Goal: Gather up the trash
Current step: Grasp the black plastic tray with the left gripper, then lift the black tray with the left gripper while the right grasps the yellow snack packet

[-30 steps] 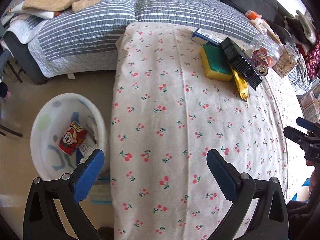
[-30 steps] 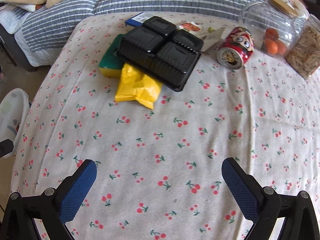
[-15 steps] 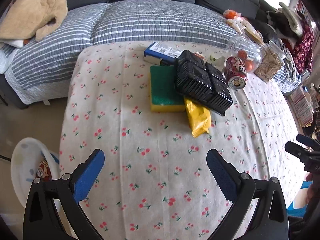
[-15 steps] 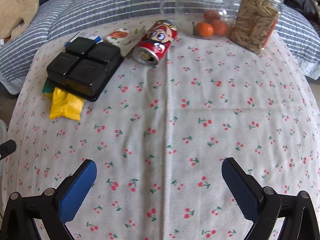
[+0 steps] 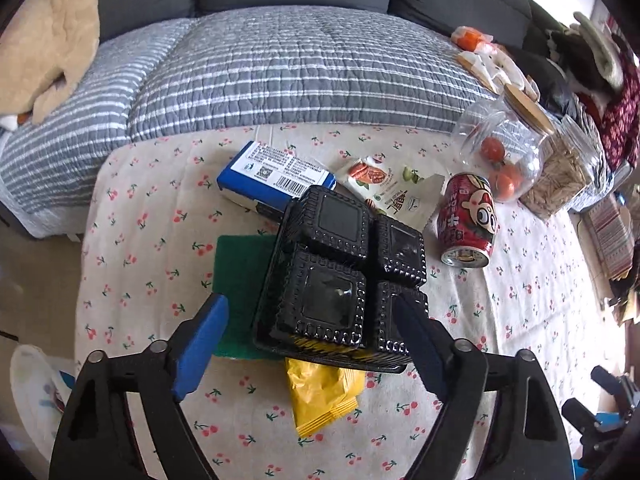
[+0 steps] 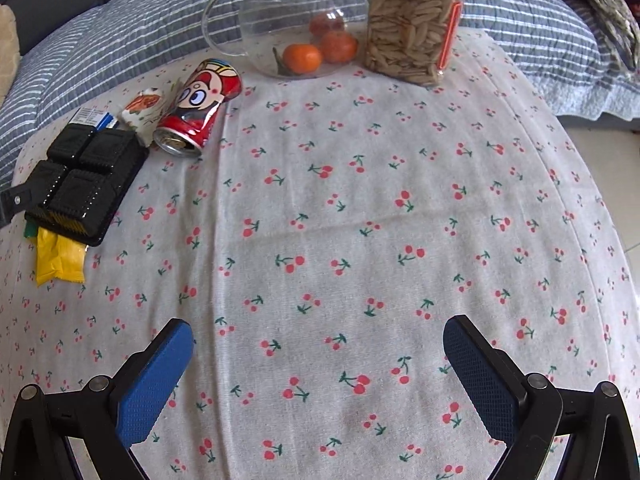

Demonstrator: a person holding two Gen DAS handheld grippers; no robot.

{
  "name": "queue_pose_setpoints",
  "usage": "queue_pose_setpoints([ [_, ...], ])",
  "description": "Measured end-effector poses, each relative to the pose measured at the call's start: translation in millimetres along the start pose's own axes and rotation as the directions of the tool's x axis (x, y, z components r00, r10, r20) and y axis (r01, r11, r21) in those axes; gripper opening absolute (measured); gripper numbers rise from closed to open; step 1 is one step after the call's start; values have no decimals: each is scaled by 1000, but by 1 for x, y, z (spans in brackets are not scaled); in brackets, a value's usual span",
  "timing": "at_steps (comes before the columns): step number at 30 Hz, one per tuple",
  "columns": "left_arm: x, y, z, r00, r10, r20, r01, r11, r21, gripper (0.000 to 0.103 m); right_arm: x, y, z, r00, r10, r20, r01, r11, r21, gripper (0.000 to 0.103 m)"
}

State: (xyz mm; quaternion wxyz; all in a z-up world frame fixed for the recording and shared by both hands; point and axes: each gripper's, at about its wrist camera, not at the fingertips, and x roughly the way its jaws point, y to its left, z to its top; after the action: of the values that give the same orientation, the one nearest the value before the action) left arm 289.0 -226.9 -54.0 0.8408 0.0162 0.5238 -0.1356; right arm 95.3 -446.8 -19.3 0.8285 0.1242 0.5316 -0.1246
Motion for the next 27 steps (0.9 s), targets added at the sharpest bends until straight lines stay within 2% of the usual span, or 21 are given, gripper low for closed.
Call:
queue_pose_setpoints([
  [2,9,4,0,999,-35,-23,34,999,-23,73,2,-5,0,1000,9,-11,-9,1000,8,102],
  [8,20,11,4,994,-105,-23,103,991,-83,67,4,-10,-2,1000,11,-25,-11,1000,10,102],
  [13,18,2,-1,992,-125,-21,123,991,-50,66,5,-4,-3,999,32,-38,-32,999,11,102],
  [27,-48,17,-40,973,-222,69,223,975,-9,66,2,4,-3,1000,4,-26,-5,1000,-8,102],
])
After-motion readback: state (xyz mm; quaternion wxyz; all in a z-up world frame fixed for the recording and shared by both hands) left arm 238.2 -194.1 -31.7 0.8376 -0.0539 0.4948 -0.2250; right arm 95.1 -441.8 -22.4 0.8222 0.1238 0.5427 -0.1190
